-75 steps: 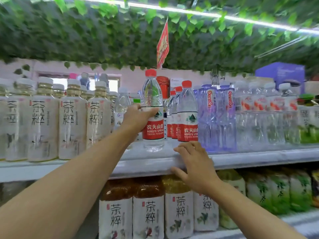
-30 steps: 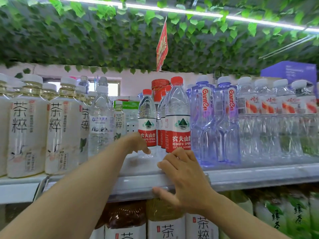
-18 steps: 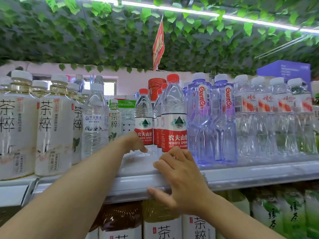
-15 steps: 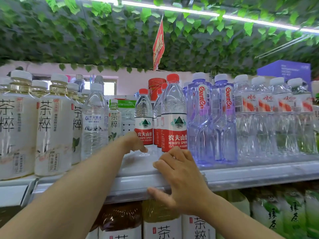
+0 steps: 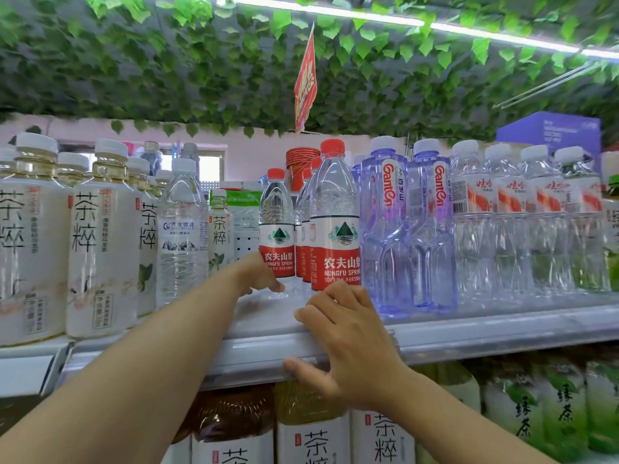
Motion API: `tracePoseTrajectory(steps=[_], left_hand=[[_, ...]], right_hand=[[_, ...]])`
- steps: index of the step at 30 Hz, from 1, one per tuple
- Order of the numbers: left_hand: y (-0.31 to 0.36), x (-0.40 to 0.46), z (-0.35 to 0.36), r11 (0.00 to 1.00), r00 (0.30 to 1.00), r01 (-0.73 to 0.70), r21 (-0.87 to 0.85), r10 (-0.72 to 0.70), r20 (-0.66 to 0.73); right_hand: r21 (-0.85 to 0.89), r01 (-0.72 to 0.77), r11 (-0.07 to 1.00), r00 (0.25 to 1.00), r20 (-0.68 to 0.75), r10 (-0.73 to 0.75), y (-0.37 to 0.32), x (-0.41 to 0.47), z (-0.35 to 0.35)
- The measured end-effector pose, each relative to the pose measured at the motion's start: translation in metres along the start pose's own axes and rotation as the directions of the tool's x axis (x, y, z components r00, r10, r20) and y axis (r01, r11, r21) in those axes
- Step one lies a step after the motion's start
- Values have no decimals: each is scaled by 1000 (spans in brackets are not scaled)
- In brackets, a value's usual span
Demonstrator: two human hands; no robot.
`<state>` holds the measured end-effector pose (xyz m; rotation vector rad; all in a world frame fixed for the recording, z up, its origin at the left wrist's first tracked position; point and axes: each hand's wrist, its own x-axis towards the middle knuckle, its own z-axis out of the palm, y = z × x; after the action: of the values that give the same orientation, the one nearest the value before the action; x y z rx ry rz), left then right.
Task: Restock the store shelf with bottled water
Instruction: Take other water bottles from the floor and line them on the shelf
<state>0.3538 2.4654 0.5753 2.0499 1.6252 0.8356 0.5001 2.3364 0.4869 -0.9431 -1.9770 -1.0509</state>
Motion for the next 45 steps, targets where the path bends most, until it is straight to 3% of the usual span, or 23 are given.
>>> tracePoseTrajectory(steps=[7, 11, 16, 22, 28, 33, 40, 45], left_hand=[[3, -15, -3, 997, 999, 48, -58, -47, 14], [6, -37, -8, 991, 996, -3, -134, -10, -91], [8, -102, -18, 968, 966, -202, -149, 172, -192], [-14, -180, -5, 901, 884, -415, -127, 367, -289], [-45, -229, 66, 881, 898, -436, -185, 438, -29], [-85, -252, 155, 940, 903, -296, -170, 333, 270], [-133, -302, 273, 994, 834, -83, -76, 111, 540], [-153, -341, 359, 996, 817, -2, 85, -48, 575]], right_hand=[[-2, 5, 1000, 1000, 3, -5, 0, 0, -2], [-10, -1, 1000, 1000, 22, 1, -1, -1, -2], [-41, -41, 998, 997, 58, 43, -7, -2, -7], [-4, -268, 963, 963, 2, 268, -35, -32, -22], [-75, -348, 934, 922, 153, 356, -64, -116, -38], [-84, -410, 908, 824, 392, 408, -85, -212, -44], [-84, -539, 838, 608, 650, 456, -109, -359, -54], [-57, -650, 758, 458, 766, 451, -118, -465, -58]])
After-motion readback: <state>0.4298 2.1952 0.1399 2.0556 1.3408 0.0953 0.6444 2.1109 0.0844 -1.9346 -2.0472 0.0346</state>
